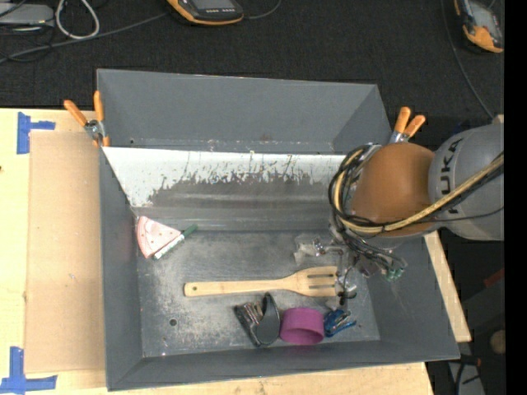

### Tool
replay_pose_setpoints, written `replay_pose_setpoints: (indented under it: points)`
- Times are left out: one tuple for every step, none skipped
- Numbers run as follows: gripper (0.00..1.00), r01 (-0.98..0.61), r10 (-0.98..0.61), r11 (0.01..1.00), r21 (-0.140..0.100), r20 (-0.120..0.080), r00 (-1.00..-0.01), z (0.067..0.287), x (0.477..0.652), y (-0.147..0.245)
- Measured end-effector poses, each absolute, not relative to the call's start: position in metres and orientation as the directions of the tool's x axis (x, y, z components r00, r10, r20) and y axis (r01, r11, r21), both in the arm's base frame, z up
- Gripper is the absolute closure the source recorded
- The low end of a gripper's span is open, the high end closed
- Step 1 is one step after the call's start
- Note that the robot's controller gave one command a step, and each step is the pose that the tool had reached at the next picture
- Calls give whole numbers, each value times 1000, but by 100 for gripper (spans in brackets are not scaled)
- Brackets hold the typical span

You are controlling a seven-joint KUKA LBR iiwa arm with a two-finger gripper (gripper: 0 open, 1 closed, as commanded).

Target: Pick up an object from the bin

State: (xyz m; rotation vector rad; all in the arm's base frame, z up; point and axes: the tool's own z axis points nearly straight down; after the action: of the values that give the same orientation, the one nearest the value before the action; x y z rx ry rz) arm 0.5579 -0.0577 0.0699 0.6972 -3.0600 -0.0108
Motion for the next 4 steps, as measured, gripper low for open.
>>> replay_pose_setpoints:
  points:
    - [100,-592,-591,806,5,-6,-806,70,561,-57]
    - [100,-591,-591,807,5,-6,-807,70,561,-57]
    - [100,-604,-604,797,4,-7,-797,70,560,-55]
    - [100,-599,-599,801,5,-8,-801,70,559,-54]
